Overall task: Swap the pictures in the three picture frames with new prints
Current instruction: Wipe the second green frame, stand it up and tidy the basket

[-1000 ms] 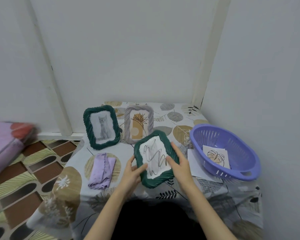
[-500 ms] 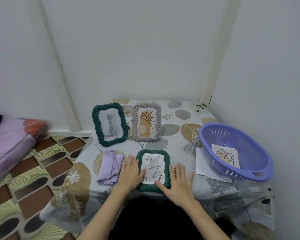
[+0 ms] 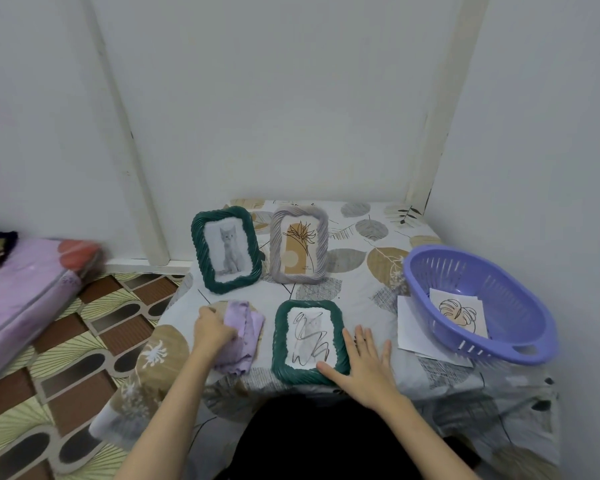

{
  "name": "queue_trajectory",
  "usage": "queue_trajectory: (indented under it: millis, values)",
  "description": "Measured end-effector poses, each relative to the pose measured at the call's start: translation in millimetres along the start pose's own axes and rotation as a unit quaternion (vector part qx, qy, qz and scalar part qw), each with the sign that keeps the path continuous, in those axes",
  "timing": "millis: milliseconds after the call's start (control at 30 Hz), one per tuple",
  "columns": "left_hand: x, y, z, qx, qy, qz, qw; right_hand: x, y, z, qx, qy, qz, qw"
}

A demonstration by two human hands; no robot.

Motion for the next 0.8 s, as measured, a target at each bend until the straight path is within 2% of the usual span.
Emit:
queue_trajectory:
  millis: [67, 133, 200, 300, 367, 433, 500, 533, 567, 633, 667, 733, 800]
  values:
    - [-4, -8, 5, 0.078, -0.123, -0.042, 0.988, 5, -1, -6, 0.009, 0.010, 0.001, 1.000]
    - [-16, -23, 11, 0.142, -0.252, -0.050, 0.956, 21, 0, -16, -0.029, 0.089, -0.030, 0.995]
    - [-38, -41, 13, 0.165, -0.322, -0.014, 0.932, 46, -1, -35, -0.077, 0.274, -0.072, 0.956]
    - [-71, -72, 31, 0.247, -0.393, 0.031, 0.885, 82, -2, -57, -0.020, 0.497, -0.079, 0.864]
    - [-83, -90, 46, 0.328, -0.425, 0.042, 0.843, 90, 2, -60, 0.005, 0.545, -0.060, 0.836]
    - [-83, -90, 57, 0.373, -0.455, 0.023, 0.808, 83, 6, -62, -0.036, 0.562, -0.056, 0.825]
    - [-80, -85, 59, 0.364, -0.459, 0.031, 0.810, 68, 7, -60, -0.077, 0.540, -0.044, 0.837]
    - [-77, -80, 58, 0.335, -0.439, 0.049, 0.833, 60, 9, -57, -0.088, 0.509, -0.045, 0.855]
    - [-72, -72, 56, 0.283, -0.386, 0.083, 0.874, 53, 9, -57, -0.100, 0.450, -0.052, 0.886]
    - [-59, -55, 50, 0.138, -0.218, 0.170, 0.951, 40, 10, -48, -0.119, 0.226, -0.070, 0.964]
    - [-53, -50, 48, 0.080, -0.130, 0.213, 0.965, 36, 9, -41, -0.113, 0.111, -0.077, 0.984]
    - [-44, -41, 54, 0.041, 0.009, 0.279, 0.959, 30, 6, -23, -0.087, -0.028, -0.102, 0.991]
    - [-36, -33, 69, 0.076, 0.124, 0.317, 0.937, 26, 2, -9, -0.069, -0.072, -0.114, 0.988]
Point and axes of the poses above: each hand's wrist, its own y-axis towards the middle knuckle, its own z-axis out of the palm, x = y × z, the point moved 6 cm from there along y, towards the middle knuckle, and after that the axes turned 2 degrees about -x, right-handed, at the moved point
